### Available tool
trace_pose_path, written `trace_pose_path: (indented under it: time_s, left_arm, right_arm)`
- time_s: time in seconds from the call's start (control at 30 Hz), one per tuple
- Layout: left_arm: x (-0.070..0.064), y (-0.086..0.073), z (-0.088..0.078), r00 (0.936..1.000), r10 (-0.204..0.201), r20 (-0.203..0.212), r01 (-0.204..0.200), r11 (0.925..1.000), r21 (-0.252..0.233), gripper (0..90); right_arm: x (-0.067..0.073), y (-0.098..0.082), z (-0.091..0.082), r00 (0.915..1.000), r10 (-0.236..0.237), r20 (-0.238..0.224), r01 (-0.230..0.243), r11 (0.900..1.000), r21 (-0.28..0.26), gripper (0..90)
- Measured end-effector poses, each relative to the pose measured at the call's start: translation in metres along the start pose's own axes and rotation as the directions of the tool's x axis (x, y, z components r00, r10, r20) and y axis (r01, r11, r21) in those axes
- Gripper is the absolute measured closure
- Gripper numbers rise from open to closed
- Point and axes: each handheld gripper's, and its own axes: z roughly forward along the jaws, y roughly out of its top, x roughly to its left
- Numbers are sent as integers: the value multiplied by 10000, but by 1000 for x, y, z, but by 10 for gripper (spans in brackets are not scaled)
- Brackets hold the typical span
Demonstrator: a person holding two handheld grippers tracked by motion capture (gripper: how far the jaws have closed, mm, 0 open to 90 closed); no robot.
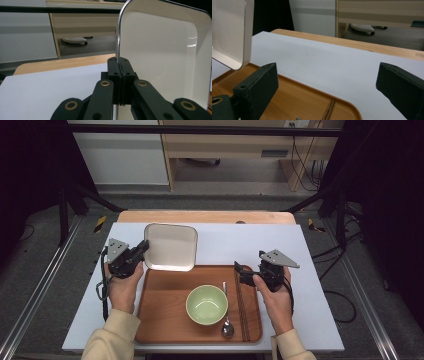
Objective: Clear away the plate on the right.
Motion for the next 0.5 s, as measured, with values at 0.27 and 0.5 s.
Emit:
trace_pose_path:
  time_s: [0.27, 0.5]
  left_arm:
    - [8, -4, -8, 10000, -15, -6, 15, 10000, 6, 892]
    - [15, -5, -13, 10000, 1, -44, -1, 10000, 17, 892]
  right_arm:
    - [-9, -7, -7, 9994, -127, 334, 127, 9999, 24, 56]
    - [-16, -17, -11, 9977, -231, 642, 217, 9995, 221, 69]
